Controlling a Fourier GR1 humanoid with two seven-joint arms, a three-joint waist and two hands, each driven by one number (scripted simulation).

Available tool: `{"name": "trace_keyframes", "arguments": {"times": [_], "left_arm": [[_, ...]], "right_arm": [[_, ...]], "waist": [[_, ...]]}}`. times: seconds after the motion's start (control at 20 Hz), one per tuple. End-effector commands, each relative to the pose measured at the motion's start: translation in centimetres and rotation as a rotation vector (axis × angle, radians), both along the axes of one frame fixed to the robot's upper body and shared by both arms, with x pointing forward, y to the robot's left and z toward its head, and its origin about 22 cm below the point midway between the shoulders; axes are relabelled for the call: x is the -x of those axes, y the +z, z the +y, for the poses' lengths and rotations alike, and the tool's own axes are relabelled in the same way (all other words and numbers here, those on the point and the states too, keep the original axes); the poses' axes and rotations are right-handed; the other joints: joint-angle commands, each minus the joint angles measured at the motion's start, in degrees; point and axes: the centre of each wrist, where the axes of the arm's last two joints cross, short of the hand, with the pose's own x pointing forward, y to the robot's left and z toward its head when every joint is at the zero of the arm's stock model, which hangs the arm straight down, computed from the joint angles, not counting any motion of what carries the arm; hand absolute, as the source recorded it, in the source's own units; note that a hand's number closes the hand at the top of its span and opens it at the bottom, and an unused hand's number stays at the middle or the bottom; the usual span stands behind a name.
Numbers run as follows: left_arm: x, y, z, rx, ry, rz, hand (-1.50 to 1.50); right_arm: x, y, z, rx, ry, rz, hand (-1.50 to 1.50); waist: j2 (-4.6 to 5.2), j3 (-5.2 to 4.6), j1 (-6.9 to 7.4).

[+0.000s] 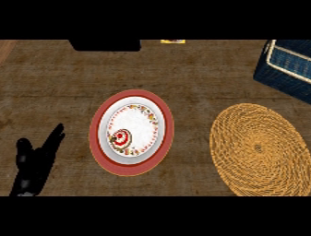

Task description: Pick the can from the placemat and place it in the basket

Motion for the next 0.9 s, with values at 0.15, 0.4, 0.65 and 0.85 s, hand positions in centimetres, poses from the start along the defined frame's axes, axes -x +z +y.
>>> {"name": "trace_keyframes", "arguments": {"times": [0.15,0.4,0.65,0.85], "left_arm": [[0.9,-2.3,0.3,0.027,0.013,0.101,0.0],[1.0,-2.1,-0.4,0.03,0.001,0.089,0.0],[1.9,-2.4,-1.3,0.012,0.002,0.107,0.0],[1.6,-1.8,-0.7,0.02,0.0,0.09,0.0]], "right_arm": [[-1.7,-1.2,-5.1,-0.025,-0.06,0.026,1.5],[-1.3,-0.5,-10.1,-0.003,-0.05,0.078,1.5],[-2.0,-3.3,-12.9,-0.034,-0.052,0.054,1.5],[-2.9,-6.7,-14.0,-0.127,-0.077,0.035,1.5]], "waist": [[0.69,-0.55,0.23],[0.59,-0.53,0.11],[0.67,-0.47,0.58],[0.81,-0.47,0.94]]}}
